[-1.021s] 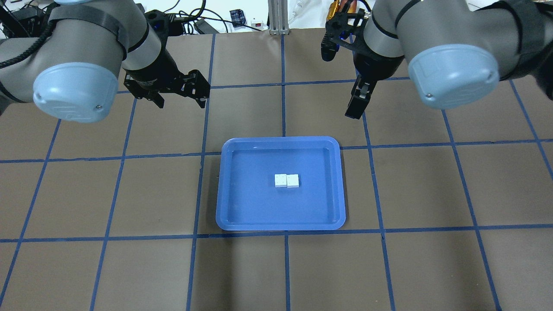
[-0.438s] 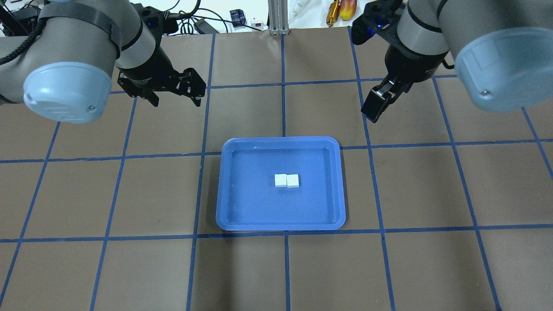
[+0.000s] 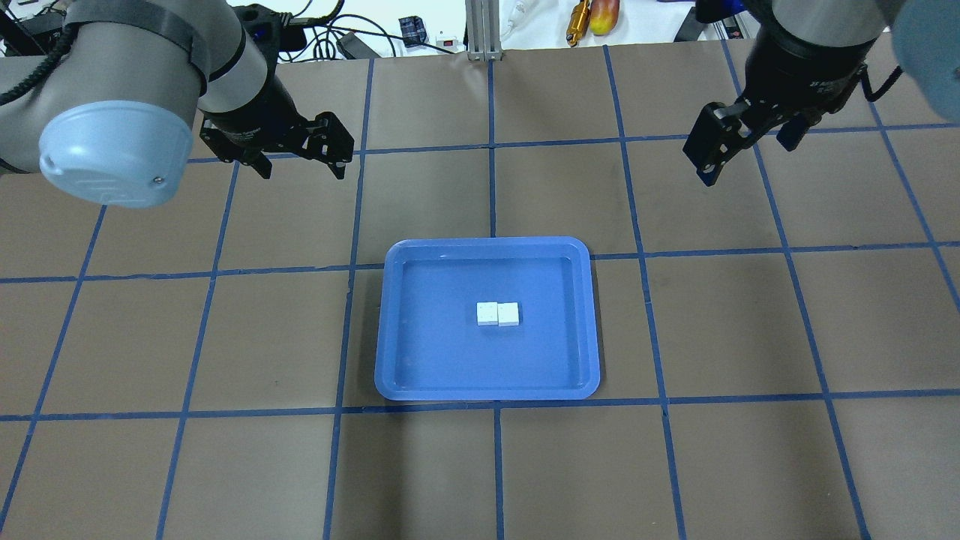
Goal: Assemble white blocks and place on blue tray
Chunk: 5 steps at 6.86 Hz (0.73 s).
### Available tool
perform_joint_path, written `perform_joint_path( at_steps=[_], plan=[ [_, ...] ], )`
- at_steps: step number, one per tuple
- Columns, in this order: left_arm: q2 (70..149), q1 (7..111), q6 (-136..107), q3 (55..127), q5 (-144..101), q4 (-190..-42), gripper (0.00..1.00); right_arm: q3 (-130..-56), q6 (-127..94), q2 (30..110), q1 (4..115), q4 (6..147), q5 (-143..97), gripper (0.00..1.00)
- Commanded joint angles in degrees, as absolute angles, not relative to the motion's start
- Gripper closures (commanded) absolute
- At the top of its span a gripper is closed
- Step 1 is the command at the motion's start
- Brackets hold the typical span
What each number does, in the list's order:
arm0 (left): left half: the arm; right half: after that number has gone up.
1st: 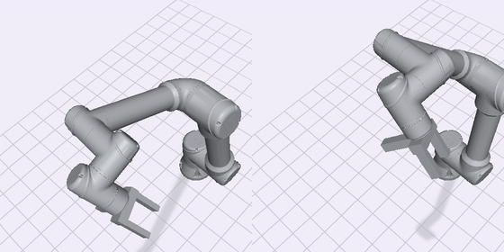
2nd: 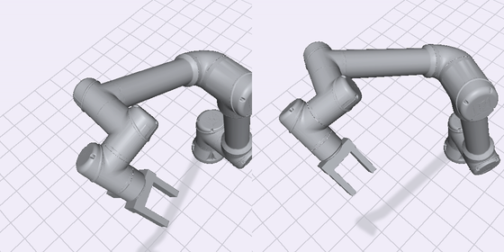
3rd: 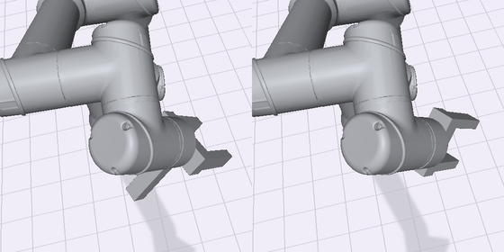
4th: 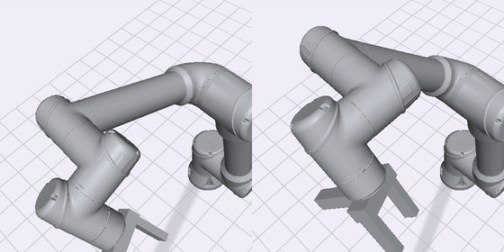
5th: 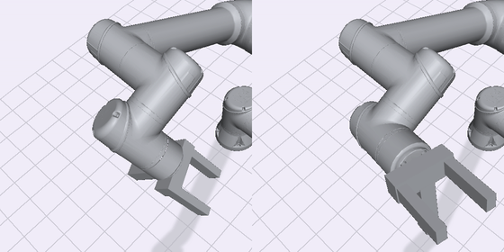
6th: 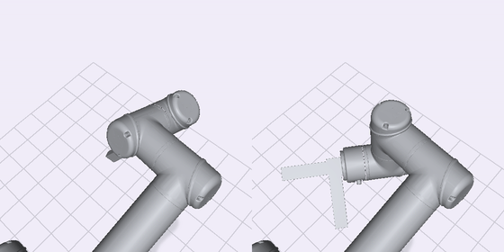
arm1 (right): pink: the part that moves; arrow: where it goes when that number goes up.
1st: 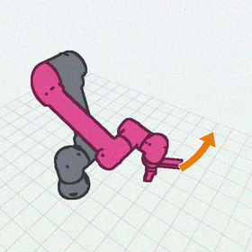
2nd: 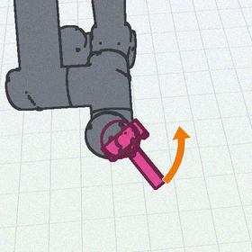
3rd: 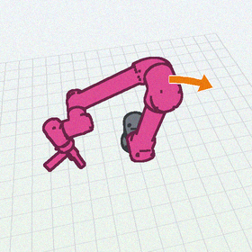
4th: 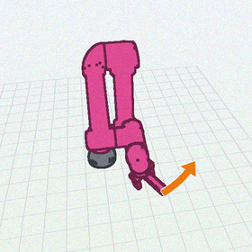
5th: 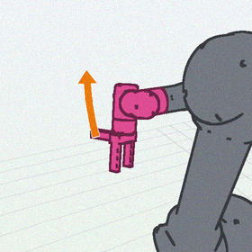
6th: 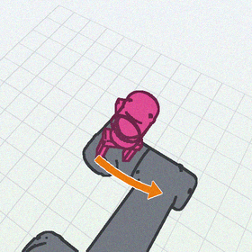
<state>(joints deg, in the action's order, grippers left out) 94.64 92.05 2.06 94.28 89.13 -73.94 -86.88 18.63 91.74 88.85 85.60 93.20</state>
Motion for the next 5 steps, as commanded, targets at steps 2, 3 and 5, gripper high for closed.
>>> perform_joint_path(
  at_steps=[2, 3, 5],
  plan=[
    [94.8, 92.0, 1.9, 93.9, 89.6, -74.1, 0.0, -86.7, 2.7, 91.1, 88.5, 91.6, 92.4, 0.0],
    [94.7, 92.0, 1.7, 93.7, 89.4, -74.1, 0.0, -86.7, 2.7, 90.9, 88.6, 92.5, 92.4, 0.0],
    [94.4, 92.1, 1.7, 94.0, 89.7, -74.6, 0.0, -87.2, 2.4, 91.0, 88.6, 93.0, 92.5, 0.0]
  ],
)
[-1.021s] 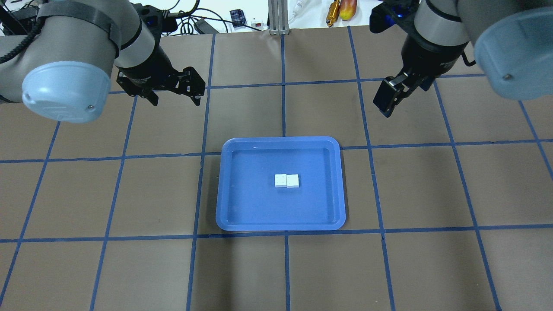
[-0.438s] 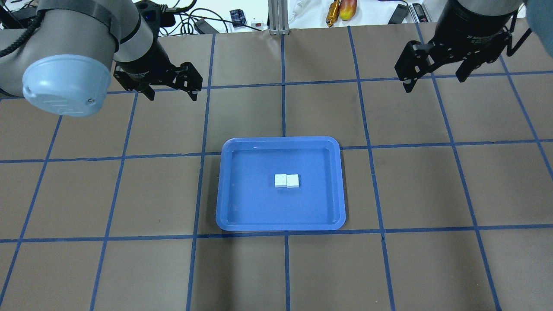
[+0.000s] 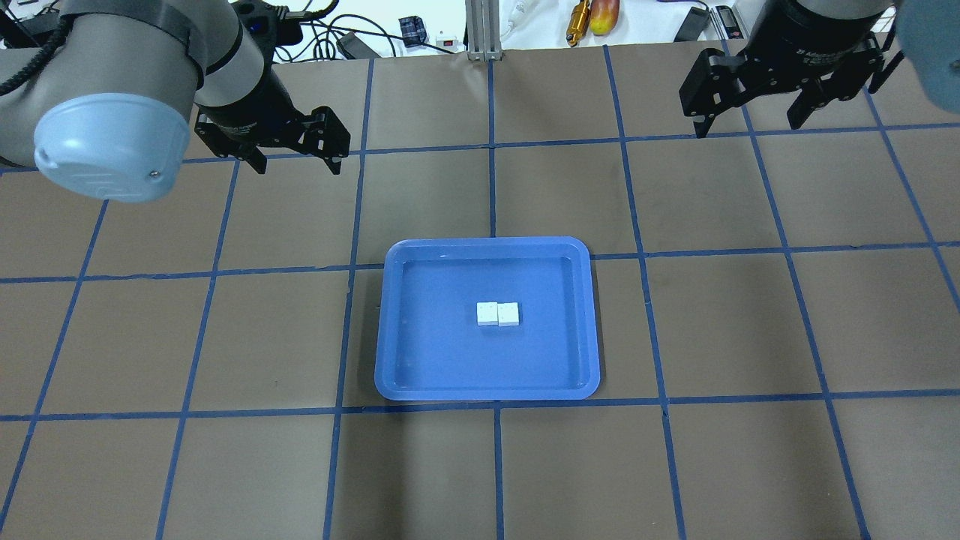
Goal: Assemble white blocks and place on blue tray
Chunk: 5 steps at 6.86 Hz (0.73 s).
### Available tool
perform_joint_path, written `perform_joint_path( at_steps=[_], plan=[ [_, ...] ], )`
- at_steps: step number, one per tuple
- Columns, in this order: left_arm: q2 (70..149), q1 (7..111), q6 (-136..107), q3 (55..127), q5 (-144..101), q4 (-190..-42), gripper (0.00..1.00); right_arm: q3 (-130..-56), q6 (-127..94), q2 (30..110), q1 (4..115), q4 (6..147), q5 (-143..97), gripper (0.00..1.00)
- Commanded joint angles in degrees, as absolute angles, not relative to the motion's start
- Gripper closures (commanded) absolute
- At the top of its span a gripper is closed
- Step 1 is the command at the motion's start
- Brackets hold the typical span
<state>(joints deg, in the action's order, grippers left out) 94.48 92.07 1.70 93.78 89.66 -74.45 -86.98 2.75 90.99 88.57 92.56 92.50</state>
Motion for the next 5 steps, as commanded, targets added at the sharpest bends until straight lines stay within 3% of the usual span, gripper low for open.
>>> perform_joint_path(
  at_steps=[1, 5],
  plan=[
    [94.9, 92.7, 1.5, 93.7, 89.7, -74.5, 0.0, -87.3, 2.4, 91.0, 88.6, 93.1, 92.5, 0.0],
    [94.3, 92.5, 1.8, 93.8, 89.7, -74.5, 0.0, -88.2, 2.4, 91.1, 88.6, 94.7, 92.6, 0.0]
  ],
)
